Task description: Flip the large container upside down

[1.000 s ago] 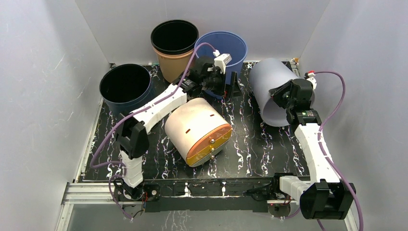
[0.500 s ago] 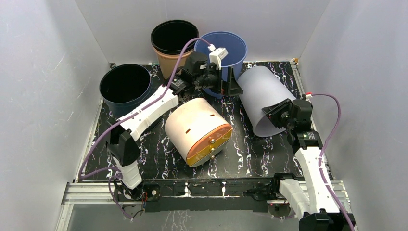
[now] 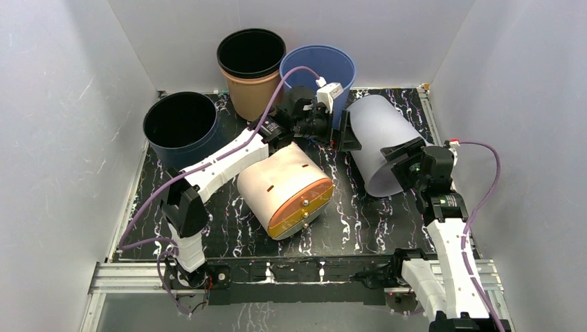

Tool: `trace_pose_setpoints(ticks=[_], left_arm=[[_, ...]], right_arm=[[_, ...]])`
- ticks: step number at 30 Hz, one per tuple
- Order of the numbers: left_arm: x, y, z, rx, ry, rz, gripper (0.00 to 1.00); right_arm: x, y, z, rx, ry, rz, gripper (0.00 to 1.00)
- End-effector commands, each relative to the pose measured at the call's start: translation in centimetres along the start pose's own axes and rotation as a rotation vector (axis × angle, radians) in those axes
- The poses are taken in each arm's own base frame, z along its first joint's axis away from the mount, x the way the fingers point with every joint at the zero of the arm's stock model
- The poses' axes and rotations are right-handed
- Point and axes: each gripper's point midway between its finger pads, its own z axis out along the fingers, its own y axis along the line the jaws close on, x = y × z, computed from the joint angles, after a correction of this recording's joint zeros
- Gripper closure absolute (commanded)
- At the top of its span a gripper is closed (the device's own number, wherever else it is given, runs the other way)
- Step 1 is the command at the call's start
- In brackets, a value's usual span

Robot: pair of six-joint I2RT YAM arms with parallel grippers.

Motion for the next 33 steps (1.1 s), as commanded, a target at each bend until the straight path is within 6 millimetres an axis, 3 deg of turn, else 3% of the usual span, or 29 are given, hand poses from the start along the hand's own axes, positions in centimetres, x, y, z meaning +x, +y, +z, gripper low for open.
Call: trace_pose_setpoints(ticks=[1, 5, 10, 13, 18, 22, 23, 30, 33], left_arm=[[-0.6, -1.0, -0.8, 0.034, -0.016, 0.009, 0.02], [0.0, -0.8, -0.7, 0.034, 0.002, 0.001, 0.02], [0.5, -0.6, -0.9, 0.022, 0.018, -0.004, 0.02], [0.6, -0.4, -1.3, 0.007, 0.016, 0.003, 0.02], [0.2, -0.2, -1.3, -0.008, 0.002, 0.023, 0.02], [-0.4, -0.4, -0.9, 0.005, -0.001, 0.031, 0.02], [-0.5, -0.5, -0.8, 0.008, -0.001, 0.033, 0.02], [-0.5, -0.6, -0.7, 0.011, -0.003, 0.017, 0.02], [-0.3, -0.5, -0.8, 0.009, -0.006, 0.010, 0.02]], right_arm=[[-4.7, 5.2, -1.3, -0.215, -0.215, 0.073, 0.30], [-5.1, 6.1, -0.2, -0.296, -0.243, 0.119, 0.45], [-4.3, 5.0, 1.1, -0.309, -0.220, 0.201, 0.65], [-4.3, 4.6, 0.9, -0.317, -0.229, 0.223, 0.68], [-3.4, 3.6, 2.5, -0.316, -0.190, 0.265, 0.74], [-3.5, 3.6, 3.4, -0.352, -0.188, 0.310, 0.94], [-3.7, 3.7, 3.5, -0.363, -0.193, 0.323, 1.00], [-8.6, 7.8, 3.5, -0.532, -0.299, 0.346, 1.00], [-10.3, 9.4, 3.2, -0.698, -0.354, 0.378, 1.00]])
